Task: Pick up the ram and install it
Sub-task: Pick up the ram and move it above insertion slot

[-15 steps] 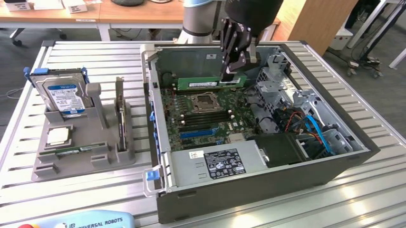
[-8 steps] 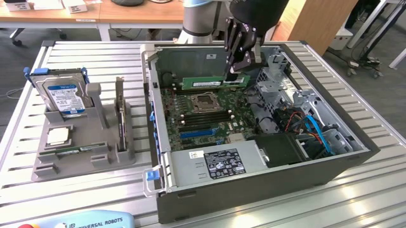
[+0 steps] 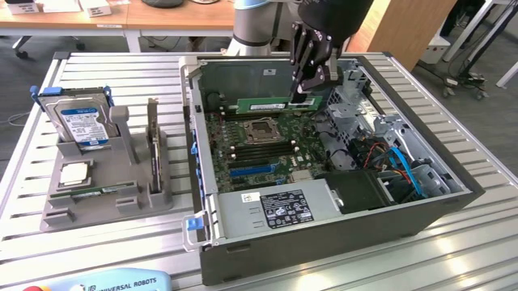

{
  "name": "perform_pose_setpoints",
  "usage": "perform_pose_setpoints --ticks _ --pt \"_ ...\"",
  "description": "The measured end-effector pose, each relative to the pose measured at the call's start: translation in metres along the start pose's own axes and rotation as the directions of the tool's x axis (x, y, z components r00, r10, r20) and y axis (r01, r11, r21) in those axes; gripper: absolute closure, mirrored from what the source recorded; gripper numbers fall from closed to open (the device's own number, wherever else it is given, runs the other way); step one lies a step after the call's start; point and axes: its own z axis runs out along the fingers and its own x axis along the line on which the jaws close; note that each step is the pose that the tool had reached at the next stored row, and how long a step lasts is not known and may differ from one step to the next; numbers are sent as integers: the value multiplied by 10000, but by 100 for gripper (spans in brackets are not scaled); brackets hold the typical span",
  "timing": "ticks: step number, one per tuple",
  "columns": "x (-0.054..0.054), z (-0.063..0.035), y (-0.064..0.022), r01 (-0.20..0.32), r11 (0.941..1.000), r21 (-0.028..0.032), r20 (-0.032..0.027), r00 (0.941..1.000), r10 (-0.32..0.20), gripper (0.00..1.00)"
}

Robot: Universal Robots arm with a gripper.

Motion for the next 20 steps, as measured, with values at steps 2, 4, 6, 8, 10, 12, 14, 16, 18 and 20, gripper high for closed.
perform_pose_setpoints --ticks 2,4,6,8,10,12,14,16,18,20 --pt "0 0 -11 0 10000 0 6 10000 0 88" --pt "-1 0 -20 1 10000 0 13 10000 -1 88" --pt "-1 0 -27 1 10000 -1 18 10000 -1 88" --pt "-1 0 -33 1 10000 -1 24 10000 -1 88" --pt "-1 0 -35 -1 10000 -1 26 10000 1 88" --pt "-1 0 -40 1 10000 -1 28 10000 -1 88" --pt "-1 0 -46 2 10000 -2 32 10000 -2 88" --pt "-1 0 -54 2 10000 -1 41 10000 -2 88" --pt "-2 0 -66 2 10000 -2 50 10000 -2 88" --pt "-2 0 -82 3 10000 -2 59 10000 -3 88"
